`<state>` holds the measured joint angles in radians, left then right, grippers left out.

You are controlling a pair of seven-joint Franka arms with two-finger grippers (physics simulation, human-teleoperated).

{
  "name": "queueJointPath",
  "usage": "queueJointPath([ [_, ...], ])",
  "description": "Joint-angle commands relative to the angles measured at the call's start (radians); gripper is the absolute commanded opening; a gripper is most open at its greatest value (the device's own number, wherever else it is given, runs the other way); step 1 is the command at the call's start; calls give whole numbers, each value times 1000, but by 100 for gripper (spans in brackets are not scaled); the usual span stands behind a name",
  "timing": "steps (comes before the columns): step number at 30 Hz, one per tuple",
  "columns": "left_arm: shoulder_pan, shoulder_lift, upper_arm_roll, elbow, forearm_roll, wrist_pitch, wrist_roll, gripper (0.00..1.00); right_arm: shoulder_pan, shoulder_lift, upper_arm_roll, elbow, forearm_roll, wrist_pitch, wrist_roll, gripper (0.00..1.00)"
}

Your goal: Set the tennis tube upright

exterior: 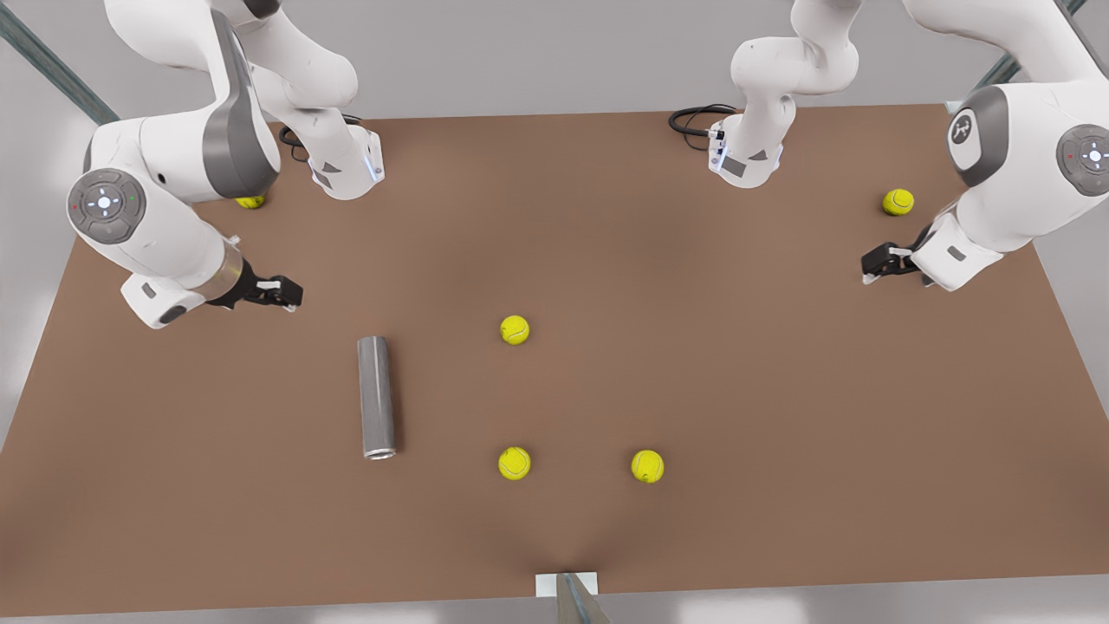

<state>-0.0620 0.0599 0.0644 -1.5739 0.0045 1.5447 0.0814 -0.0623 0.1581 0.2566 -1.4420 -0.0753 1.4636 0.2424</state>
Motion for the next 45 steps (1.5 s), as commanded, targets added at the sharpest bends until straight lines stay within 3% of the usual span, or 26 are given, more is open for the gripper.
queueJointPath([
  [1, -7, 0, 0, 0, 0, 0, 0, 100, -1, 0, 0, 0, 0, 1, 0, 100],
  [5, -7, 1, -2, 0, 0, 0, 0, 100, 28, 103, 1, -32, -3, 0, 9, 100],
  [9, -7, 3, -2, 0, 0, 0, 0, 100, 42, 116, 1, -284, 0, 305, 25, 100],
  [12, -4, 5, -2, -2, 0, 0, 1, 100, 16, 235, 1, -291, -3, 416, 20, 100],
  [22, -4, 12, -2, -5, 0, 0, 1, 100, 35, 425, 1, -278, -23, 590, 23, 100],
  [45, -2, 37, -2, -8, 0, -9, 0, 100, 44, 563, -4, -267, -40, 655, 23, 100],
])
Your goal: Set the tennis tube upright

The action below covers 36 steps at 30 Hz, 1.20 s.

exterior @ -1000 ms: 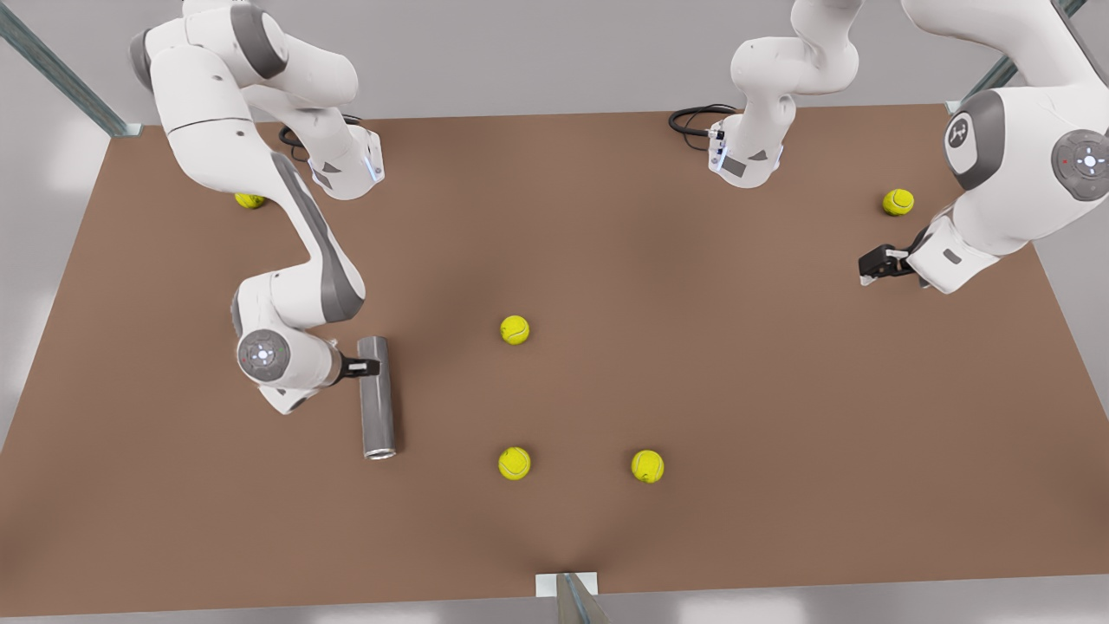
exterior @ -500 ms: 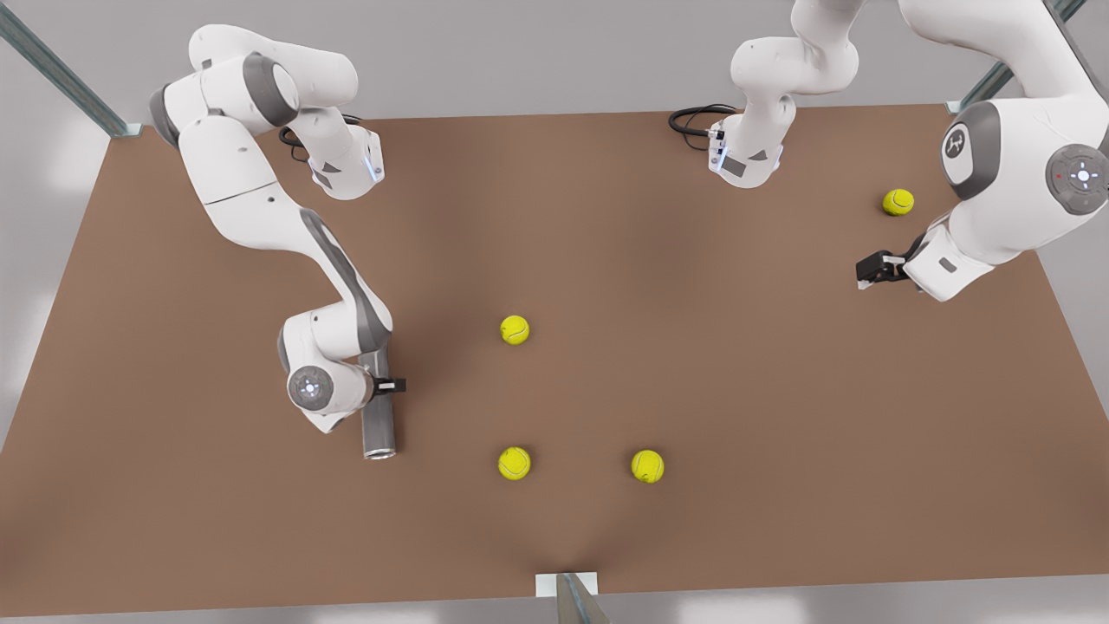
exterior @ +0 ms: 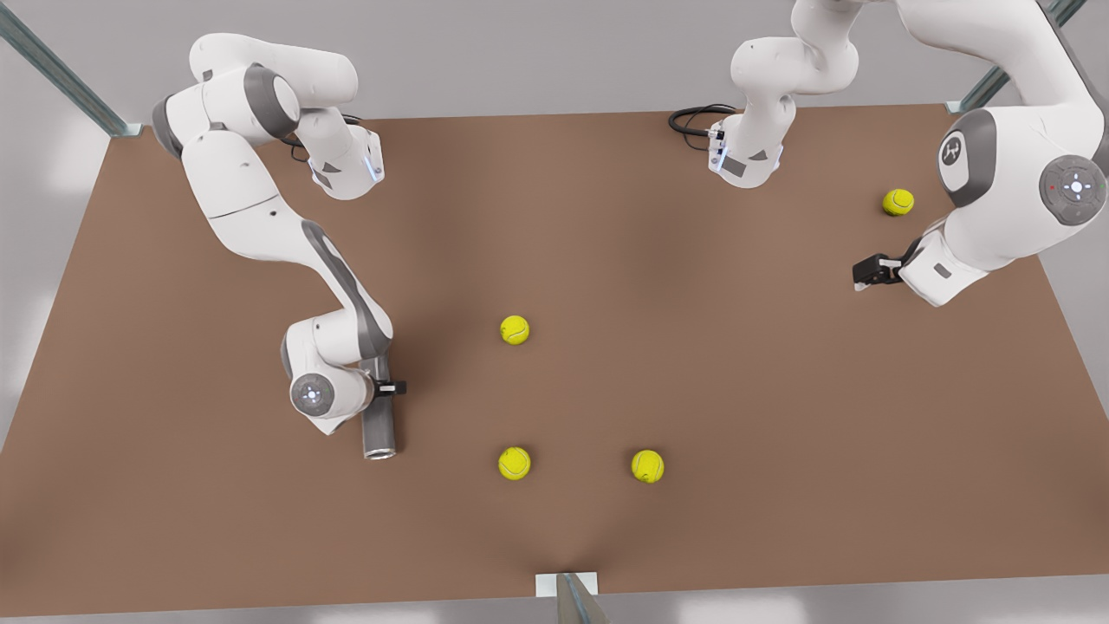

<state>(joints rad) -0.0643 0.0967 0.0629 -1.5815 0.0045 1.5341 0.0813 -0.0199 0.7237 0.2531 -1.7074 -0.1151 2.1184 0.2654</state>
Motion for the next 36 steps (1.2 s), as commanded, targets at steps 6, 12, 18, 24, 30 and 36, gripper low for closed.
queueJointPath([
  [6, -2, -2, 0, 0, 0, -5, 0, 100, -2, 0, 0, 0, 3, -2, 0, 88],
  [12, 0, -2, 0, 0, 0, -5, 0, 100, -8, -1, 0, 0, 5, -5, -2, 85],
  [18, 0, 0, 0, 0, 0, -5, 0, 100, -8, 2, 0, 0, 5, -2, 0, 79],
  [24, 0, -2, 0, 0, 0, -5, 0, 100, -5, 6, 0, 15, 3, -8, -3, 68],
  [30, 0, 0, 0, 0, 0, -5, 0, 100, 8, -4, 2, 31, 2, -58, -5, 68],
  [36, 0, -2, 0, 2, 0, -5, -2, 100, 37, -20, 14, 141, -83, -160, -14, 68],
])
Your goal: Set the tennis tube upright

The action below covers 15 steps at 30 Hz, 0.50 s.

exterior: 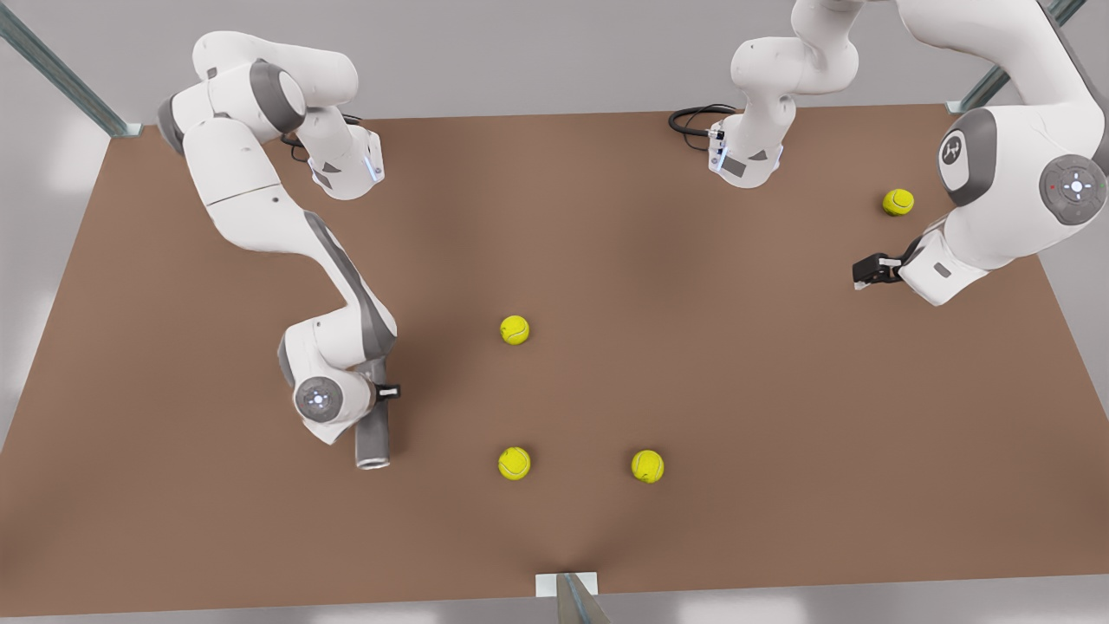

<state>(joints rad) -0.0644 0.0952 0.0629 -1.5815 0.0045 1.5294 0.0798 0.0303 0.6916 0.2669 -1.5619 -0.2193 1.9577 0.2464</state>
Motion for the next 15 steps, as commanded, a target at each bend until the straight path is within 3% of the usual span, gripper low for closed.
queueJointPath([
  [1, 0, 0, 0, 0, 0, 0, 0, 100, 11, -10, 2, 2, -17, -6, -3, 68],
  [5, 0, 0, 0, 1, 0, 0, -2, 100, 128, -47, 2, 92, -25, -146, -26, 69],
  [15, 0, 1, 0, 0, 0, 0, -5, 100, 376, -43, -2, 181, -91, -138, -225, 70],
])
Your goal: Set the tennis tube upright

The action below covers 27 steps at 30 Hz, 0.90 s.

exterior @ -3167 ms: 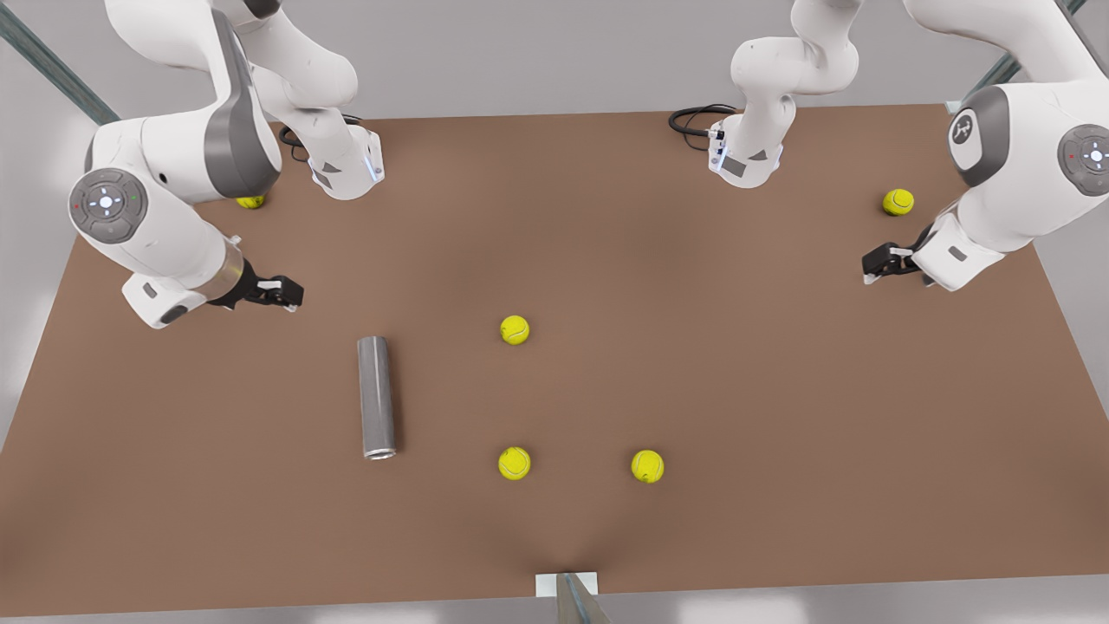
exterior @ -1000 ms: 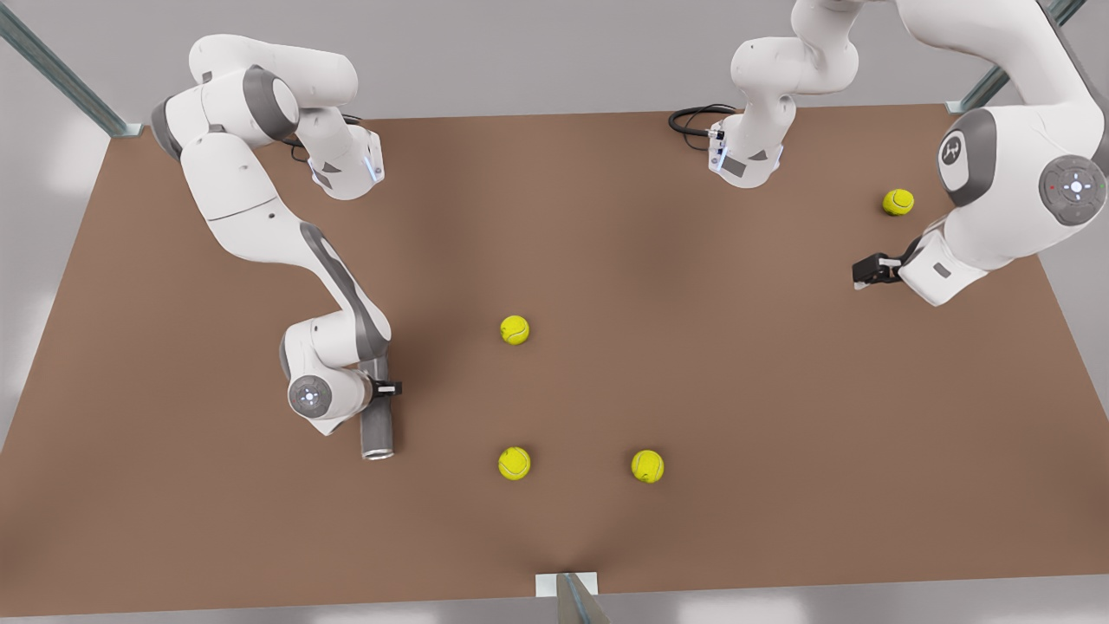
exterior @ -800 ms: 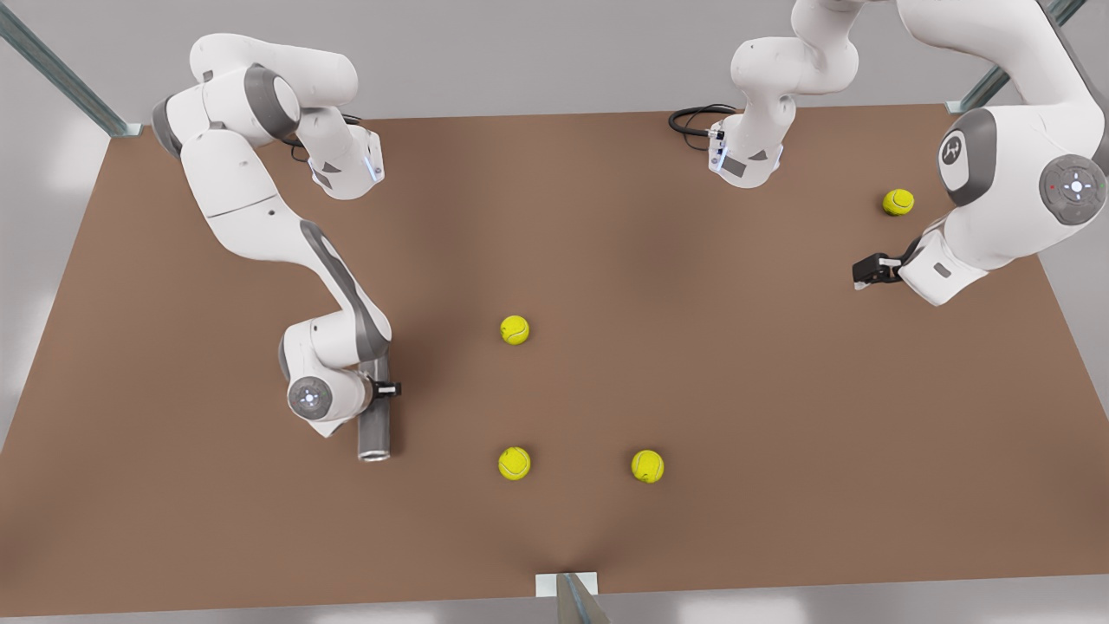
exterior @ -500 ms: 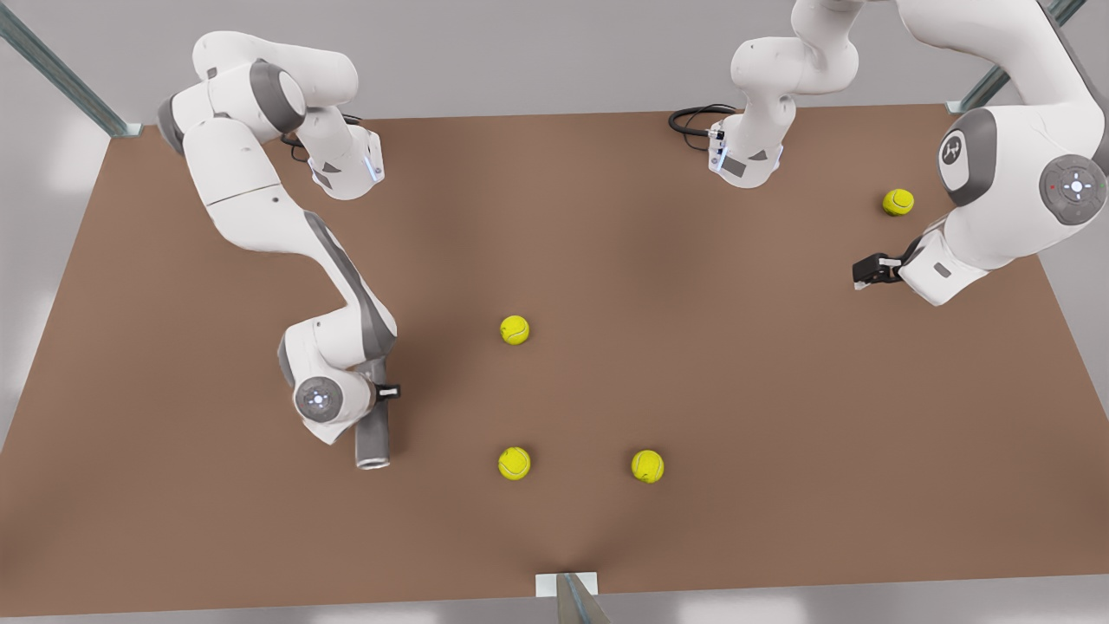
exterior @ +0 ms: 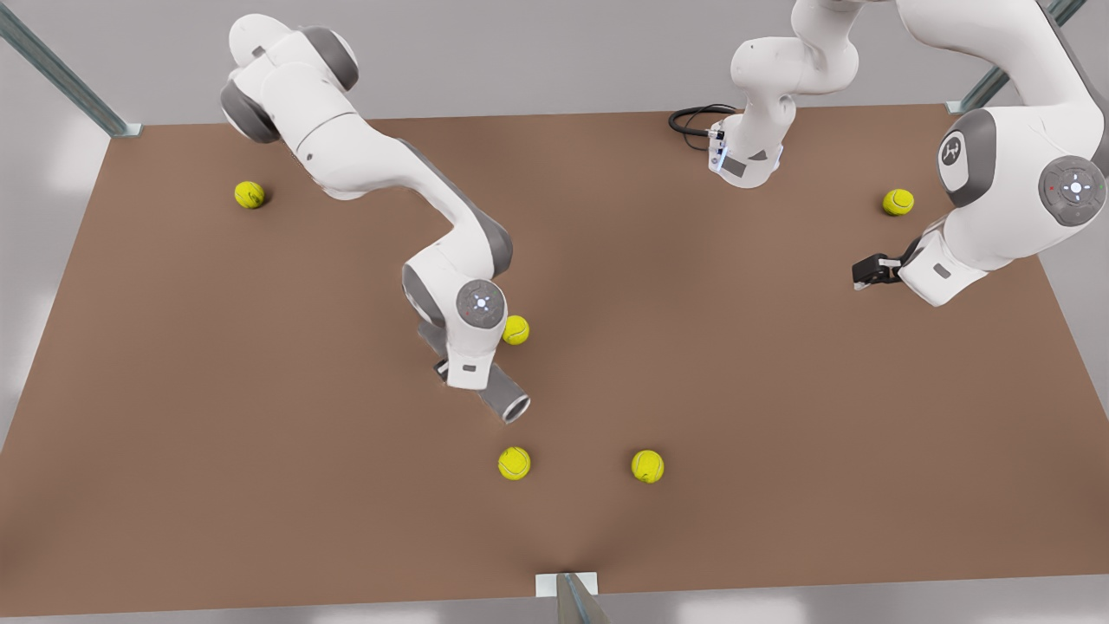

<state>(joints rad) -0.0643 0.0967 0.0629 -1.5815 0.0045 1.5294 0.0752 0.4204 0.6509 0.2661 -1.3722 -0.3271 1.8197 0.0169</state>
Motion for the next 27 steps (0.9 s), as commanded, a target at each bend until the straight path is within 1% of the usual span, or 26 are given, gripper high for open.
queueJointPath([
  [1, 0, 0, 0, 0, 0, 0, 0, 100, 1, 1, -1, 1, -6, 0, -2, 71],
  [5, 0, 1, 0, 0, 0, 0, 0, 100, 49, 4, 1, 7, -3, 73, -190, 71],
  [7, 0, 3, 0, 0, 0, 0, 1, 100, 63, 7, 1, 7, 3, 142, -293, 74],
  [9, 0, 3, 0, 0, 0, 0, 1, 100, 93, 10, 1, 7, -4, 147, -348, 74],
  [15, 0, 5, 0, 0, 0, 0, 0, 100, 106, 47, -1, 9, -7, 289, -693, 74],
  [18, 0, 8, 0, 0, 0, 0, 0, 100, 127, 67, -1, 10, -6, 320, -687, 74],
  [21, 0, 12, 0, 0, 0, 0, 0, 100, 156, 118, -2, 88, 0, 322, -680, 74],
  [22, 0, 14, 0, 0, 0, 0, 0, 100, 181, 144, -8, 131, -1, 320, -640, 76],
  [24, 0, 14, 0, 0, 0, 0, 0, 100, 207, 191, -10, 200, -1, 319, -617, 76],
  [25, 0, 15, 0, 0, 0, 0, 0, 100, 215, 214, -10, 231, -1, 319, -615, 77],
  [26, 0, 20, 0, 0, 0, 0, 0, 100, 227, 249, -10, 283, -1, 311, -615, 81],
  [27, 0, 21, 0, 0, 0, 0, 0, 100, 262, 291, -37, 349, 0, 303, -615, 83],
])
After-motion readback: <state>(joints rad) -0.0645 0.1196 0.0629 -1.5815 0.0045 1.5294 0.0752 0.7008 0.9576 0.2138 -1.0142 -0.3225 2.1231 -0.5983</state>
